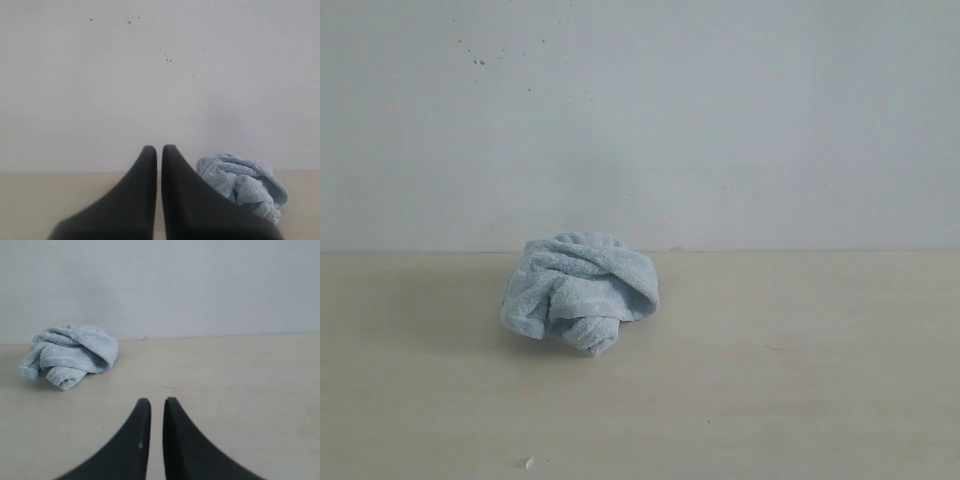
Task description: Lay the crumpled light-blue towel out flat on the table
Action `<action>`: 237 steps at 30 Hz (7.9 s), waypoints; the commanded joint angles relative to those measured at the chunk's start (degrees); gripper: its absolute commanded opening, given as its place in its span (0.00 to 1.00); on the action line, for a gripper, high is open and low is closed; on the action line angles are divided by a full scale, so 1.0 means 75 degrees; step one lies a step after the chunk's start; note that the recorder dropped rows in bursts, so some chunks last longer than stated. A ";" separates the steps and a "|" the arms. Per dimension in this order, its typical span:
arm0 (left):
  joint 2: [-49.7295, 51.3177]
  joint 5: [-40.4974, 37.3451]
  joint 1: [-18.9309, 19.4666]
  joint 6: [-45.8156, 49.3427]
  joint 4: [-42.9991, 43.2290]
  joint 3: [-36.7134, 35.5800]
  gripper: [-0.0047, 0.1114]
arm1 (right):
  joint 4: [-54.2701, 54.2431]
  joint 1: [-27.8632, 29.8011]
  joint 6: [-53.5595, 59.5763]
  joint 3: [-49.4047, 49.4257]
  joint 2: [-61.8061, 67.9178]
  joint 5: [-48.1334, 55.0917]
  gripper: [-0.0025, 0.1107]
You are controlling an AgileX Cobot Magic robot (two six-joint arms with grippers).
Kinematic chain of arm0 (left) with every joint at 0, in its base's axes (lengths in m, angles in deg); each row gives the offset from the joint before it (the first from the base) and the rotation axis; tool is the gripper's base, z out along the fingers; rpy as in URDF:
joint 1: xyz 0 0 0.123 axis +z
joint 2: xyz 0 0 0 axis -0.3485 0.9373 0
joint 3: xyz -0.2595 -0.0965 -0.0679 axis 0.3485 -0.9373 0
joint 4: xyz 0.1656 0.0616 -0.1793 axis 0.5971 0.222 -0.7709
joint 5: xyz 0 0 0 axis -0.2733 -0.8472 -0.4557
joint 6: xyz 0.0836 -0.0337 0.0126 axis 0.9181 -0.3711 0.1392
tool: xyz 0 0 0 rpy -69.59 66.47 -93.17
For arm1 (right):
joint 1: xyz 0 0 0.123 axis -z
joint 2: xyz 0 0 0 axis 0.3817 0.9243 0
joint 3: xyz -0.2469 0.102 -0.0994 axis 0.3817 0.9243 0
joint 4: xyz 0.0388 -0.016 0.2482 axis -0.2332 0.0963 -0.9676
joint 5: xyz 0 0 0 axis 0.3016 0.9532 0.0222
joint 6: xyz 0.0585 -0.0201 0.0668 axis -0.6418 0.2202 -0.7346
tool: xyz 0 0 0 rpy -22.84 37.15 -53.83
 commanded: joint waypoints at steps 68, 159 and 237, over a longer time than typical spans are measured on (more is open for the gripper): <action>1.0817 0.1254 -0.2666 -0.4743 0.3286 0.4943 0.56 | 0.0012 -0.0048 -0.2925 -0.1597 0.3553 -0.2005 0.10; 1.7041 0.1471 -0.1664 -0.7598 0.4281 0.9755 0.65 | 0.1563 -0.2507 -0.0609 -0.5247 0.9375 -0.0745 0.48; 0.6873 0.1694 -0.1667 -1.4832 1.3670 0.7825 0.08 | 0.0632 -0.5249 -0.0476 -0.5247 0.8742 0.0969 0.48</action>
